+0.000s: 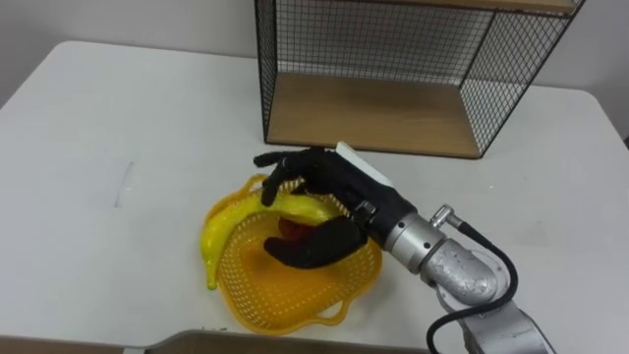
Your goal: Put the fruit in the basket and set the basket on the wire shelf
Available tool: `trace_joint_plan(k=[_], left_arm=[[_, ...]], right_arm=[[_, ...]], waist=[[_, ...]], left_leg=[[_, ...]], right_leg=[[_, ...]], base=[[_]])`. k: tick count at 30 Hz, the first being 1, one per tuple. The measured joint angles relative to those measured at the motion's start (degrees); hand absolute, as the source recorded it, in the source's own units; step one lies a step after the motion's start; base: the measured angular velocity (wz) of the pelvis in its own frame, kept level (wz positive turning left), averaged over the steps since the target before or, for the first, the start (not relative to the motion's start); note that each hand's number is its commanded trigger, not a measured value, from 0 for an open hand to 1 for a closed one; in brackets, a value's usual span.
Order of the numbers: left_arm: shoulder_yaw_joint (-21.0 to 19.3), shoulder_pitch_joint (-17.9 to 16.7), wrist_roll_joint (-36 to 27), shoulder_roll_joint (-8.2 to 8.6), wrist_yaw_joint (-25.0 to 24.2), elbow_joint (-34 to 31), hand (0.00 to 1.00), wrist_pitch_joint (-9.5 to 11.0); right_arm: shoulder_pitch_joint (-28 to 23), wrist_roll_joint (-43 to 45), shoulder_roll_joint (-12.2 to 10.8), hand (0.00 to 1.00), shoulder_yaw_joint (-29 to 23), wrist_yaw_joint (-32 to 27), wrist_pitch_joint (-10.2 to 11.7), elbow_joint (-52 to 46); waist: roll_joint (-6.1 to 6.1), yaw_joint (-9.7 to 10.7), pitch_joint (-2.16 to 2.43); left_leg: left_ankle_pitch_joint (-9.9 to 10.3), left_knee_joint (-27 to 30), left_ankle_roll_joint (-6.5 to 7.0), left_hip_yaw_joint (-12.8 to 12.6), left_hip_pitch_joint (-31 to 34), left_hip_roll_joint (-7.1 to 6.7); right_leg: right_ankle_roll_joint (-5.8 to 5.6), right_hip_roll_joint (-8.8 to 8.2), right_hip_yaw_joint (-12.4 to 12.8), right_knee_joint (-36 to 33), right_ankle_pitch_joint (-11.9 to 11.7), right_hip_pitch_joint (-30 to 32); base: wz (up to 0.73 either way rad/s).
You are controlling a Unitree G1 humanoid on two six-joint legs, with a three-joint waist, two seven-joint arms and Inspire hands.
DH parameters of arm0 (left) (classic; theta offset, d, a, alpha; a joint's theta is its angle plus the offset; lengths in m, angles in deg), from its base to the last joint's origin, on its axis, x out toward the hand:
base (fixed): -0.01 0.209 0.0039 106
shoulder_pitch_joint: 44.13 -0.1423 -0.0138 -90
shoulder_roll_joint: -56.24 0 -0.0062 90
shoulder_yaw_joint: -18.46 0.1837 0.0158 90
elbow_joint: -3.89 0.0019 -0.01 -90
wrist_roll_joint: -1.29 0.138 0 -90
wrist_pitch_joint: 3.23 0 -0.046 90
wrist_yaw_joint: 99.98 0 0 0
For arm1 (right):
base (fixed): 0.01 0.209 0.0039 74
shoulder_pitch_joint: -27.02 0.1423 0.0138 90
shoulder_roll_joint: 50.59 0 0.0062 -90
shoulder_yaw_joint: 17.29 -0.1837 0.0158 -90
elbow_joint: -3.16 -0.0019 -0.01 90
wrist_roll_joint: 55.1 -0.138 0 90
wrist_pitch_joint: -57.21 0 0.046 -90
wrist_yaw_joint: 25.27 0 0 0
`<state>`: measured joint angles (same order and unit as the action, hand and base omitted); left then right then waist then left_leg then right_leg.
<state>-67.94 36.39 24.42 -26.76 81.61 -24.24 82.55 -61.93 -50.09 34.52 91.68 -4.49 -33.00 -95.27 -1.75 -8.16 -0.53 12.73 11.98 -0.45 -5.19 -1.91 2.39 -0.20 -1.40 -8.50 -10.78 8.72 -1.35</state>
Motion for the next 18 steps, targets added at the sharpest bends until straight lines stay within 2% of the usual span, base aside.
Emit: trace_joint_plan(k=[7, 11, 13, 18], left_arm=[[-0.18, -0.08, -0.32, 0.04, 0.25, 0.11, 0.0, -0.44], [-0.28, -0.11, -1.42, 0.04, 0.26, 1.15, 0.0, -0.46], [-0.36, -0.27, -3.65, 0.04, 0.27, 2.18, 0.0, -0.42], [-4.11, -1.0, -10.27, -0.15, 0.28, 4.06, 0.0, 0.22]], right_arm=[[-0.01, 0.0, 0.2, 0.0, -0.03, -0.04, -1.2, -0.02], [0.0, 0.01, 0.2, 0.0, -0.06, -0.21, -1.19, -0.62], [-0.01, 0.01, 0.2, 0.0, -0.12, -0.27, -1.19, -0.7], [-0.31, 0.05, 0.81, 0.0, -0.64, -0.83, -1.18, -0.7]], waist=[[0.13, -0.03, 0.02], [0.47, 0.0, 0.49], [0.66, 0.13, 0.62], [0.93, 0.04, 0.48]], left_leg=[[0.0, -0.33, 0.0, 0.23, 0.25, -0.01], [-0.02, -0.16, 0.0, 0.51, 0.18, -0.02], [-0.02, -0.1, 0.0, 0.68, 0.02, -0.02], [-0.02, -0.18, 0.0, 0.65, -0.72, -0.02]], right_leg=[[0.0, 0.01, -0.11, 0.02, 0.0, 0.17], [0.0, -0.02, -0.46, 0.07, 0.0, 0.1], [0.0, -0.13, -1.06, 0.12, 0.0, -0.19], [-0.01, -0.17, -1.16, 0.11, 0.01, -1.02]], base=[[0.0], [0.03], [0.06], [0.02]])
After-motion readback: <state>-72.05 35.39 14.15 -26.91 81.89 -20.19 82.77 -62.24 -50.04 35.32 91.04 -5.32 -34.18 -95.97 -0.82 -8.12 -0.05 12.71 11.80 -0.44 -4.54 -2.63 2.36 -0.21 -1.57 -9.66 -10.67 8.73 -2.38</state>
